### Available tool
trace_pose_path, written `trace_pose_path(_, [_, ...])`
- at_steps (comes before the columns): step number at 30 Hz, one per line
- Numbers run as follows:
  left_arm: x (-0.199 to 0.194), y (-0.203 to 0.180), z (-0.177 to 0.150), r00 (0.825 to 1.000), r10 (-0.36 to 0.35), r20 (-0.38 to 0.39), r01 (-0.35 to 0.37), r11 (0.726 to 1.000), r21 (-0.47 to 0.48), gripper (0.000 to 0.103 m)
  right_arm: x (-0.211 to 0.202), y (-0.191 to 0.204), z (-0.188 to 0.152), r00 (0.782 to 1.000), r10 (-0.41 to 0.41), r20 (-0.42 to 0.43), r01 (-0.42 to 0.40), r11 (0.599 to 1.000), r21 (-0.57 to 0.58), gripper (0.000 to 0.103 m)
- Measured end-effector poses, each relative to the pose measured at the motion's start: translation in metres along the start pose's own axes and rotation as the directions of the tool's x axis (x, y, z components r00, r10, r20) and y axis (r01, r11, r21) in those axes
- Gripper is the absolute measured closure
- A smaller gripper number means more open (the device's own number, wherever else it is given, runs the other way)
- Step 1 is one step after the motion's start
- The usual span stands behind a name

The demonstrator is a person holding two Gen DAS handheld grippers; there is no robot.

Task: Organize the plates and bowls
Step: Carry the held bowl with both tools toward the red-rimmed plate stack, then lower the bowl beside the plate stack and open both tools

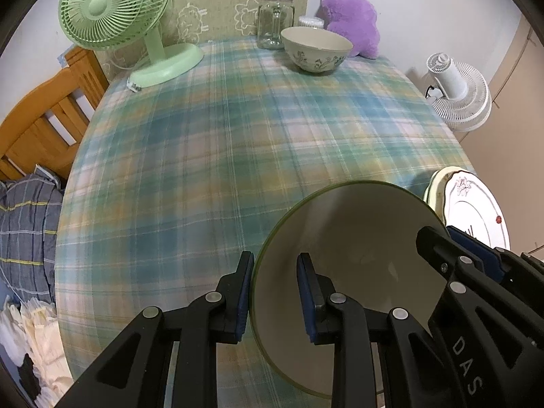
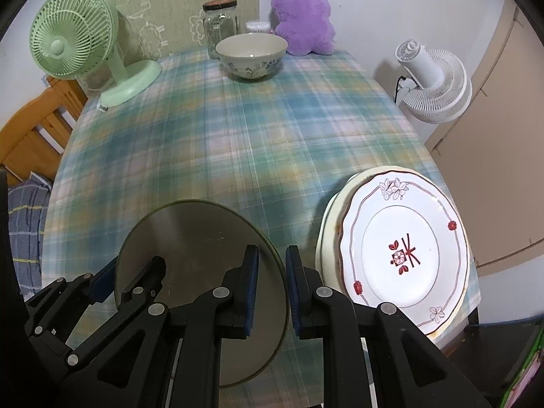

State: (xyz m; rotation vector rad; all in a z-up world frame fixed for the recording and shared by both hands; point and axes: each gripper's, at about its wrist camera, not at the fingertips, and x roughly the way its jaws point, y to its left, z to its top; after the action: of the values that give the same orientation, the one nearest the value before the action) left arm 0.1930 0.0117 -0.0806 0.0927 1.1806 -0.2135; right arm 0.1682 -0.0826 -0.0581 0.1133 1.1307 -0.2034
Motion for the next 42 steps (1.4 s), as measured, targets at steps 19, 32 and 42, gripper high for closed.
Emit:
trace_pose_path(19, [0.017,-0.003,-0.003,0.998,-0.030,-0.059,0.030,1.000,0.009,0.065,0.024,-0.002,0.004,0.999,-0.004,-0.036,0.003,1.000,-0.015,0.078])
trace_pose_path(32, [-0.020,-0.006,-0.002,0.999,-0.046,0.014,0.045,0.998,0.040,0.021,0.000,-0.004,-0.005,1.000,0.026,0.005,-0.026,1.000,-0.006,0.033])
trace_pose_path(42, [-0.044,-0.017,0.029,0.996,-0.023,0.088,0.023,1.000,-0.002,0.019,-0.029,-0.012,0.025,0.994,0.072,0.080,-0.070,0.997,-0.029,0.029])
